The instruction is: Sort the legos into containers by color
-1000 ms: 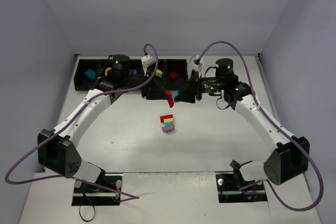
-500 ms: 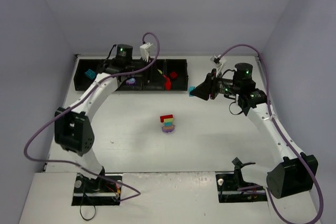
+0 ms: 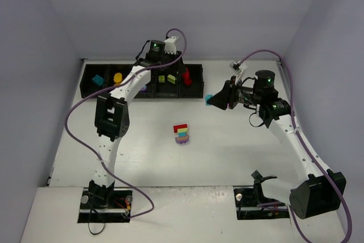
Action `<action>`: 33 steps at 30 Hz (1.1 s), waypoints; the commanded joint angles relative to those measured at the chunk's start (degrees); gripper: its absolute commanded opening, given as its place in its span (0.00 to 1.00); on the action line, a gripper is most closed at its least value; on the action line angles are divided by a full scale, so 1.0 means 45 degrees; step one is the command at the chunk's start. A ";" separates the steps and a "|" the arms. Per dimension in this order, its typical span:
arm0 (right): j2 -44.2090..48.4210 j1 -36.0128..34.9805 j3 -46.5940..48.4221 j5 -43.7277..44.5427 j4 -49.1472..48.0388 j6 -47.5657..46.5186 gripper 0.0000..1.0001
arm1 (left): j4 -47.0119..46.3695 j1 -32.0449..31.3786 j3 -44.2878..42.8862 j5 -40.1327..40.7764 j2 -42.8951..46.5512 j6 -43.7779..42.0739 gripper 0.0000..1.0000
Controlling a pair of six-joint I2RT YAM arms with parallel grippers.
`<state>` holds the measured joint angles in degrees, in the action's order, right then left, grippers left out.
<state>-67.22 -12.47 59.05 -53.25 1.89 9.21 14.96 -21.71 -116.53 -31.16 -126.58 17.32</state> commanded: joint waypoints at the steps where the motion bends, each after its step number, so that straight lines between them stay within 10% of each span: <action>1: 0.0426 -0.0042 0.0082 -0.0001 -0.0576 0.0257 0.00 | -0.0181 -0.0252 -0.1426 0.0653 -0.0227 0.0291 0.38; 6: 0.0582 -0.0042 0.0004 0.0037 -0.0576 0.0141 0.00 | -0.0024 -0.0272 -0.2074 0.0986 -0.0718 0.0622 0.67; 14: 0.0251 -0.0100 0.0452 -0.0118 -0.0655 -0.0347 0.00 | -0.0005 -0.0292 0.0228 0.0596 0.2477 0.1306 0.82; 33: -0.0687 -0.2324 0.1683 -0.0392 -0.2197 -0.4957 0.09 | -0.0044 -0.0272 0.6168 -0.5400 0.8812 0.6443 0.79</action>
<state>-69.08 -21.12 63.46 -53.19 -2.90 -9.04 18.70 -22.83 -89.32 -50.11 -89.73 40.42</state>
